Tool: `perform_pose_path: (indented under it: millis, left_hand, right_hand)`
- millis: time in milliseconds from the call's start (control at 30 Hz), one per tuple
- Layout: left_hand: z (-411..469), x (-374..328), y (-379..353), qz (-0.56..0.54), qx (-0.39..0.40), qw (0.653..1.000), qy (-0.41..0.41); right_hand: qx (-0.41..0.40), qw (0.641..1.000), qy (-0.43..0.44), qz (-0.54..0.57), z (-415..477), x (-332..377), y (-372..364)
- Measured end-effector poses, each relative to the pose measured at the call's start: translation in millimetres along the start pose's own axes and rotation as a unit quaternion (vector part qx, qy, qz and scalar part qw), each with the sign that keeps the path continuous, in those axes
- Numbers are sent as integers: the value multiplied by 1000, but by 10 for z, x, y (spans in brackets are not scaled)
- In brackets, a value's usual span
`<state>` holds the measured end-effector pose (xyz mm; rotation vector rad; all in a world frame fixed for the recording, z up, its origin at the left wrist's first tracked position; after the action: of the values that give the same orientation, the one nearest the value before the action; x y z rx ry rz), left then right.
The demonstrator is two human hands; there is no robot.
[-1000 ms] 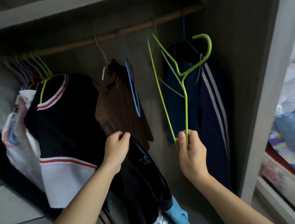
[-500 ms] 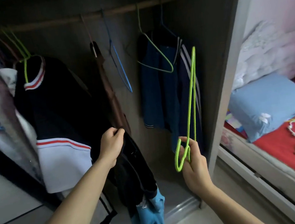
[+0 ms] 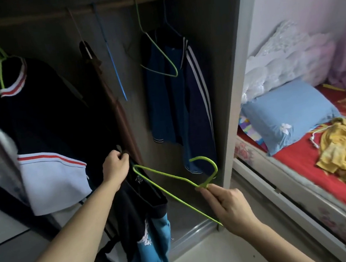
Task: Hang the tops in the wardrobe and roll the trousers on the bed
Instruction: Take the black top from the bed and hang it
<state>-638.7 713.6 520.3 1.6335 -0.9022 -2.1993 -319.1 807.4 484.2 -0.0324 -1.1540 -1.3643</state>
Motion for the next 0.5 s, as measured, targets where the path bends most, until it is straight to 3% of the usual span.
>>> perform_pose_path:
  millis: [133, 300, 367, 433, 500]
  left_hand:
    - [-267, -380, -148, 2, 67, 995, -69]
    - [-621, -812, -286, -157, 203, 961, -105]
    - [-582, -976, -152, -135, 174, 955, -197]
    - [-488, -1088, 1, -30, 92, 948, -303]
    - [-423, -1144, 51, 70, 45, 931, -356]
  right_hand:
    - [45, 999, 3, 5, 155, 48, -71]
    - [25, 996, -69, 59, 524, 88, -147]
    - [10, 996, -55, 64, 624, 71, -69]
    - [-11, 998, -3, 57, 705, 105, 49]
    - [-45, 997, 40, 53, 792, 155, 177]
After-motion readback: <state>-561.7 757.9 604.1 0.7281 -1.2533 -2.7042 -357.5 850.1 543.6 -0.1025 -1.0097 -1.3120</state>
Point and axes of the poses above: each hand's wrist, its own z-axis towards the middle knuckle, its own y-axis out of the back of the hand, x = y × z, the point moved 5 cm from there along z, towards the middle knuckle, and after that the axes turned 8 degrees about -x, right-handed, at the moved point
